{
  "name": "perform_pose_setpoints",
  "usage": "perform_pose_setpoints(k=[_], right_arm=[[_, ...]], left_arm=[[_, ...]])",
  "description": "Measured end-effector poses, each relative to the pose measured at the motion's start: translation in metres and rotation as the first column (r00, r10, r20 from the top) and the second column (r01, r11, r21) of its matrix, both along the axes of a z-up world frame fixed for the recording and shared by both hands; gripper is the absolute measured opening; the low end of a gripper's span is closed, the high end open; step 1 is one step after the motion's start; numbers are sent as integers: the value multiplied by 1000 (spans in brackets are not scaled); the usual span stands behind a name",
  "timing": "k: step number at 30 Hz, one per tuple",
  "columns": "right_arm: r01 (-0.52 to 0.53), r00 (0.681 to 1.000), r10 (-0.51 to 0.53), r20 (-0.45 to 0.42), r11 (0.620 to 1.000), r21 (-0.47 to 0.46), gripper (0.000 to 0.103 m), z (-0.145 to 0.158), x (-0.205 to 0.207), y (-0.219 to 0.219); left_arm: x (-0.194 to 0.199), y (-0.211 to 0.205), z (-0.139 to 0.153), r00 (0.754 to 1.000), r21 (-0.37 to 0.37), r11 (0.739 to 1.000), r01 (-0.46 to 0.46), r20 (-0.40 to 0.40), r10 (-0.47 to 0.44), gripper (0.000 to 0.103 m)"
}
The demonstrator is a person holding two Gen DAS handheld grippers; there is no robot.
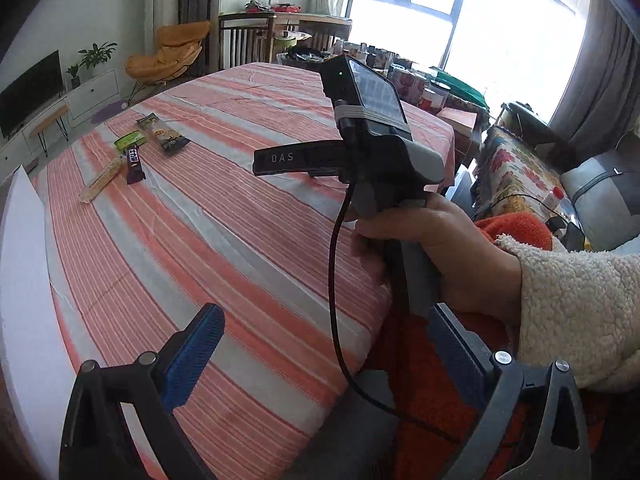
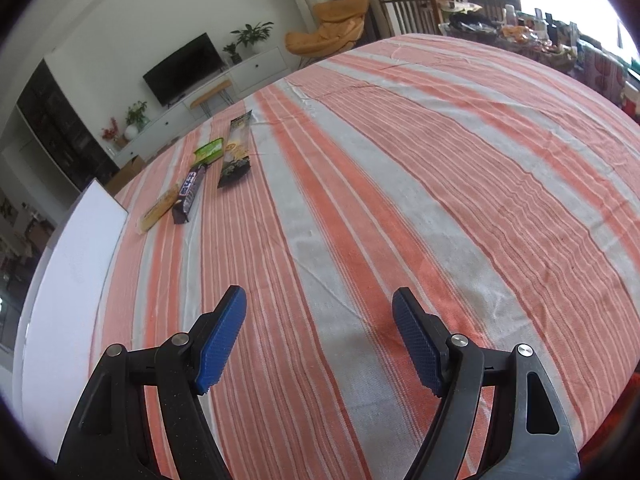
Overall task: Organize snacks
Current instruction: 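Move the left tool over the table toward the remaining snacks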
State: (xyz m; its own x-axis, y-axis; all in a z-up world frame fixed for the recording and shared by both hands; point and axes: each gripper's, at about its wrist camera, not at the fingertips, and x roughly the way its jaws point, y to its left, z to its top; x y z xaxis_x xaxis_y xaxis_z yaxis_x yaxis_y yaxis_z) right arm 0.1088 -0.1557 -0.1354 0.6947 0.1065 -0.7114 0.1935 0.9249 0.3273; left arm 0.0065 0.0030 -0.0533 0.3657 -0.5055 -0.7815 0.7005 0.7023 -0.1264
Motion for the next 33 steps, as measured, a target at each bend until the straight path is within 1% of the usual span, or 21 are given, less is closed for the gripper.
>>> perform_pose_setpoints(k=[2, 4, 7, 10, 13, 16, 18, 21, 22, 24, 26, 27, 29, 30, 31, 33], right_arm=[[-4, 1000, 4, -5, 1000, 4, 78, -1, 1, 1], [-11, 1000, 11, -5, 1000, 0, 78, -1, 2, 3], [-12, 1000, 12, 3, 1000, 0, 78, 1, 0, 2], [-3, 1000, 3, 7, 1000, 10, 78, 0, -1, -1], [-9, 1000, 9, -9, 1000, 12, 78, -3, 2, 0], [-19, 1000, 19, -4, 1000, -3, 79, -2, 2, 3], [-19, 1000, 19, -1, 1000, -8, 79, -1, 1, 3], [-15, 1000, 15, -1, 1000, -2, 79, -1, 1, 1], [-13, 1000, 13, -1, 1000, 2, 79, -1, 1, 1], [-12, 1000, 12, 0, 1000, 9, 79, -1, 1, 0], [-14, 1000, 14, 2, 1000, 18, 79, -1, 1, 0], [-15, 1000, 15, 2, 1000, 23, 79, -2, 1, -1], [-17, 1000, 17, 0, 999, 31, 79, -2, 1, -1], [-20, 1000, 20, -1, 999, 34, 79, -3, 2, 0], [-23, 1000, 23, -2, 999, 36, 79, -3, 2, 0], [-27, 1000, 27, 0, 999, 41, 79, -3, 2, 0]], left_arm=[[0, 3, -10, 1000, 52, 999, -5, 21, 4, 100], [3, 8, -20, 999, 81, 996, -21, 28, 19, 100], [8, 14, -27, 999, 93, 995, -39, 31, 36, 100], [12, 20, -27, 998, 100, 994, -39, 53, 34, 100], [16, 22, -27, 998, 91, 996, -23, 54, 18, 100], [21, 21, -28, 998, 116, 993, 2, 68, -10, 100], [27, 23, -28, 999, 106, 994, 7, 52, -13, 100], [37, 27, -26, 998, 119, 993, 1, 69, -9, 100], [42, 29, -25, 998, 118, 993, -17, 64, 10, 100], [50, 32, -19, 998, 75, 996, -54, 46, 50, 100], [59, 28, -8, 994, 59, 994, -97, 54, 94, 100], [67, 24, -1, 991, 56, 990, -126, 54, 123, 100], [94, 22, 15, 982, 24, 982, -189, 12, 189, 100], [113, 23, 22, 972, 9, 973, -232, -21, 233, 100], [134, 25, 26, 956, 8, 958, -286, -59, 286, 100], [181, 33, 26, 907, 23, 917, -398, -137, 397, 100]])
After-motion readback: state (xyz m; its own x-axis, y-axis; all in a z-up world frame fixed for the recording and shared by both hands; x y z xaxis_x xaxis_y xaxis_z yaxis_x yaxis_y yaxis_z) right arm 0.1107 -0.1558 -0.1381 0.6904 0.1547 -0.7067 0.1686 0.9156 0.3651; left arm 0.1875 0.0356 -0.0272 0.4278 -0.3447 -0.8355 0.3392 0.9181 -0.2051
